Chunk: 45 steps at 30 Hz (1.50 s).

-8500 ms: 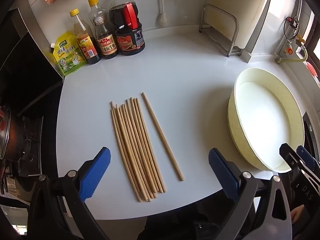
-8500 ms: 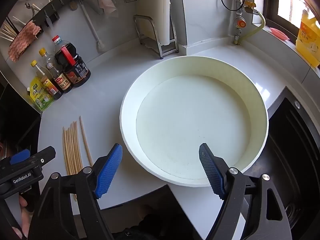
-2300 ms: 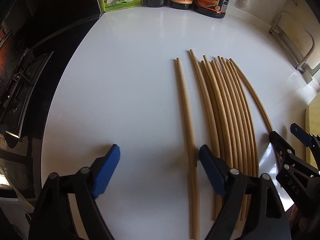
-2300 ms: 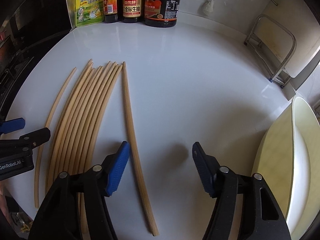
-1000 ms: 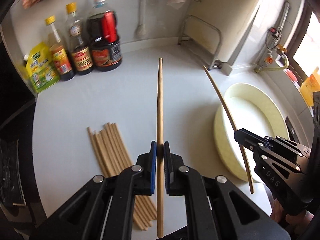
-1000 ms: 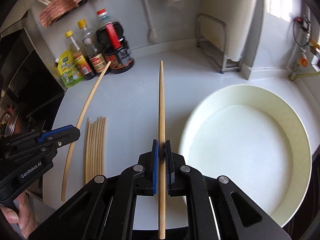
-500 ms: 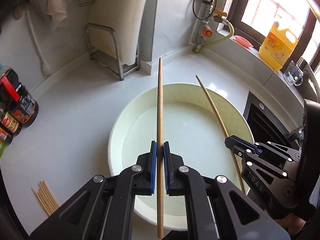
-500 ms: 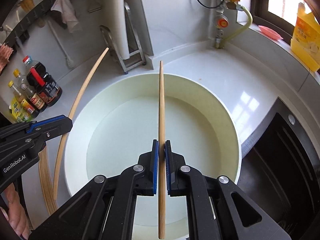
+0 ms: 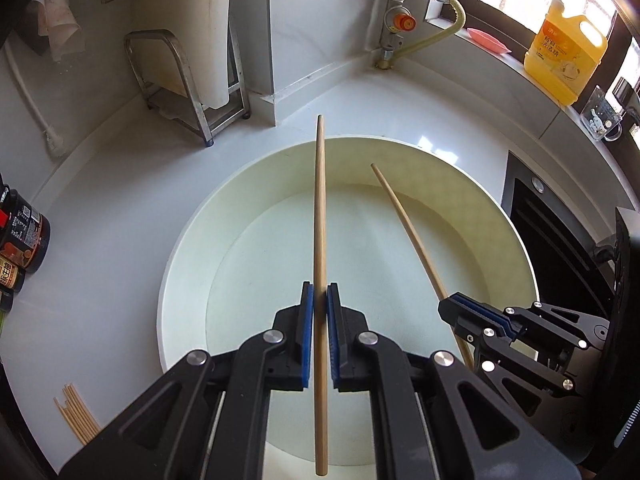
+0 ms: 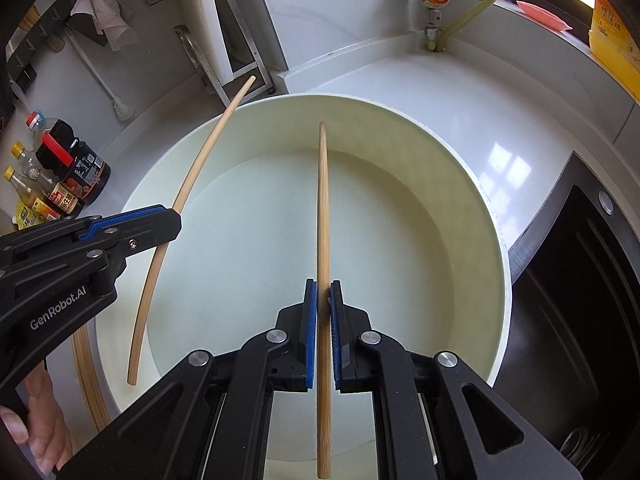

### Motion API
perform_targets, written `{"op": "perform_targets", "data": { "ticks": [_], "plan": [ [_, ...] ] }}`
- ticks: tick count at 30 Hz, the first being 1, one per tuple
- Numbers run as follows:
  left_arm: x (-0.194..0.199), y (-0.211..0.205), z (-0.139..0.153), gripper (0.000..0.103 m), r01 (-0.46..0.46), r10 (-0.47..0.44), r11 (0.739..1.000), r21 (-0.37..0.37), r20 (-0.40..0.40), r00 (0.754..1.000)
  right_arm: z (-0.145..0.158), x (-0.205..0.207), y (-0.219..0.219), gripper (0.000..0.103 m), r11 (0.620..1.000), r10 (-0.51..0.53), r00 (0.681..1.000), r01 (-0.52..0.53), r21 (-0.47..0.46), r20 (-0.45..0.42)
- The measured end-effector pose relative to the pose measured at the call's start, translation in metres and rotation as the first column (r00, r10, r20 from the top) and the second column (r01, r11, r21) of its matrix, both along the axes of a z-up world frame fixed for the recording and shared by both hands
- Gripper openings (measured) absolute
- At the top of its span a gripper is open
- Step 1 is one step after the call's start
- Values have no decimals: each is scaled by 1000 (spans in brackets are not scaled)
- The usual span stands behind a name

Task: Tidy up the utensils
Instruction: 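Carry the held chopsticks with both tools over the white basin, then open both tools to drop the chopsticks into the basin, then move both open tools back over the chopstick bundle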

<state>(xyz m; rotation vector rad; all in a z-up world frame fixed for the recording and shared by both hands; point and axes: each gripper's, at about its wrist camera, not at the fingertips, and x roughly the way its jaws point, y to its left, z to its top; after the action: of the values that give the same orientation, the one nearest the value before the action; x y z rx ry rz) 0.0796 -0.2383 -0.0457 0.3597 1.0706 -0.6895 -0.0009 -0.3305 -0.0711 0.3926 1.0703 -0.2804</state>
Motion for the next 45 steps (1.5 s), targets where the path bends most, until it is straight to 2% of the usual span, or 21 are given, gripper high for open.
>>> {"op": "perform_targets", "data": {
  "ticks": [2,3,4,5,6,7,21,34,37,45],
  "plan": [
    [-1,0,-1,8,-2,2,1000,9,2,1000,0,-1,0,7,1000,-1,1000,1,-9,-6],
    [-2,1,0,15,-5,5,1000,11,4,1000,0,-2,0,7,1000,-1,1000,1,-16,-9],
    [-2,1,0,27,-6,6,1000,11,5,1000,1,-3,1,7,1000,-4,1000,3,-23,-8],
    [-3,2,1,34,-6,6,1000,10,10,1000,2,-4,1,8,1000,-3,1000,3,-27,-5],
    [-4,4,3,45,-7,7,1000,7,18,1000,3,-5,2,9,999,-1,1000,1,-32,-3],
    [-6,5,5,46,-5,5,1000,1,24,1000,4,-6,3,9,999,0,1000,0,-40,-1],
    [-21,40,22,46,-41,42,999,-12,49,998,19,-17,26,9,999,12,1000,-11,-49,27],
    [-40,100,33,46,-90,92,995,-38,51,994,40,-28,72,12,996,38,998,-34,-86,46],
    [-42,113,36,46,-102,104,994,-46,53,993,46,-30,83,15,994,51,997,-46,-99,51],
    [-44,161,44,50,-170,174,983,-64,72,982,60,-23,118,16,987,111,991,-102,-122,69]
  ]
}}
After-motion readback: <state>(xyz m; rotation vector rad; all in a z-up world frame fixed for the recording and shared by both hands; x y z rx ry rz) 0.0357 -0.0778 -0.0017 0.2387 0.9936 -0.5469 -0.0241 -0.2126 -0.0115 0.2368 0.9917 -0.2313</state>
